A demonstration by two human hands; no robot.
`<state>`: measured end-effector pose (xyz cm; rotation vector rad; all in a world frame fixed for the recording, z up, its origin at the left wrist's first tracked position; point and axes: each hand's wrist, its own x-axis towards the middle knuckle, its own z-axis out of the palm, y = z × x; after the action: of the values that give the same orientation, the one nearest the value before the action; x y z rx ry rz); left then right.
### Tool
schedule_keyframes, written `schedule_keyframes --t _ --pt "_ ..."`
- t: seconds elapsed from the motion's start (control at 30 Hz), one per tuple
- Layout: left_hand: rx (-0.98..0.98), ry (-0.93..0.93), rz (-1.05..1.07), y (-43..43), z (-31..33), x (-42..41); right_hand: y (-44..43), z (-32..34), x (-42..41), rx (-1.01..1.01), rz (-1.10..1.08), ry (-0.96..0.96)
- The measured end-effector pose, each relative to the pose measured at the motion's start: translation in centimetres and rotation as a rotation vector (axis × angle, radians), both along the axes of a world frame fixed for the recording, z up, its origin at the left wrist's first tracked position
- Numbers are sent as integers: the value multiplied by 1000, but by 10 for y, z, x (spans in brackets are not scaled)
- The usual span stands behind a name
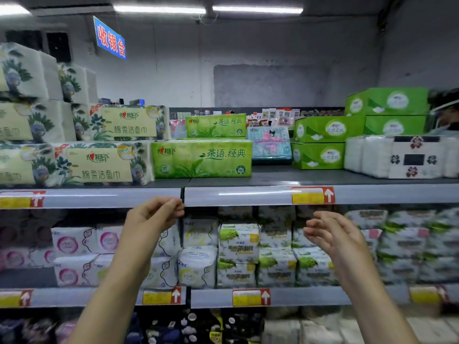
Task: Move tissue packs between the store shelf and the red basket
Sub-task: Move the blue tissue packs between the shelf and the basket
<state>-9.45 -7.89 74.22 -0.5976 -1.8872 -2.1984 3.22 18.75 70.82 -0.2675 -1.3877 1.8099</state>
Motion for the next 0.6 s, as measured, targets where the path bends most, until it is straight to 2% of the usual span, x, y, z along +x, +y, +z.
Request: schedule_keyframes --t 0.6 --pt "-30 -155 -73 24 -51 65 19 -44 74 -62 -14 -151"
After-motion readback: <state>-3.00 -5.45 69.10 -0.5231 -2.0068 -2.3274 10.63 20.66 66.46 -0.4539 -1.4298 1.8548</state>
